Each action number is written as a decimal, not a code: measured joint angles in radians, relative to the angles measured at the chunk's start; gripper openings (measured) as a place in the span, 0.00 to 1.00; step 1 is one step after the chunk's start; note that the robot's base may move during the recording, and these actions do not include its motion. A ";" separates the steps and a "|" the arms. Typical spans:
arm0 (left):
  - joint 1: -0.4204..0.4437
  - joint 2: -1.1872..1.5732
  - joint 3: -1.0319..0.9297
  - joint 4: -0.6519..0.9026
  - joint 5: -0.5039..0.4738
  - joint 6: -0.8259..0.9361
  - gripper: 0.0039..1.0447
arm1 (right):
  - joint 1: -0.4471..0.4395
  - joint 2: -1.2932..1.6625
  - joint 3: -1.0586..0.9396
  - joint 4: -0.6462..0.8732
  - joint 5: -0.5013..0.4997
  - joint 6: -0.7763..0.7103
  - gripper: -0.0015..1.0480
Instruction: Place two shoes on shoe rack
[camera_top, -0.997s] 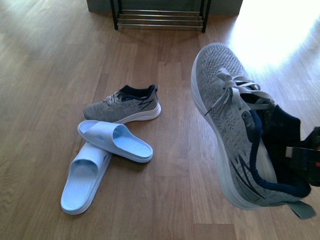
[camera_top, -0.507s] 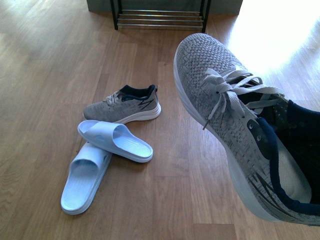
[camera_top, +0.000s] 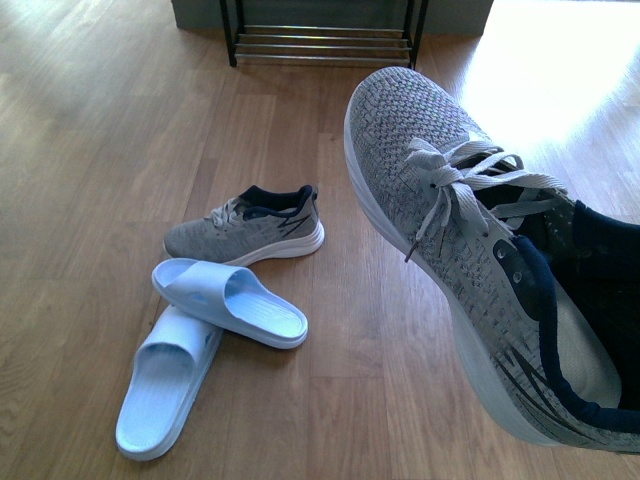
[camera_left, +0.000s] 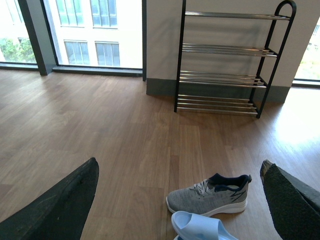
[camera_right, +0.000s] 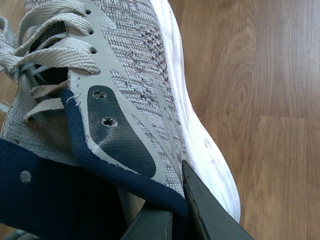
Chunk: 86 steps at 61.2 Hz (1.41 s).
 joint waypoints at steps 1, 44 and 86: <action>0.000 0.000 0.000 0.000 0.000 0.000 0.91 | 0.000 0.000 0.000 0.000 0.000 0.000 0.01; 0.000 0.000 0.000 0.000 0.000 0.000 0.91 | 0.001 -0.001 -0.002 -0.001 0.002 0.003 0.01; -0.063 0.072 0.052 -0.140 -0.193 -0.093 0.91 | 0.001 0.000 -0.002 -0.001 0.000 0.003 0.01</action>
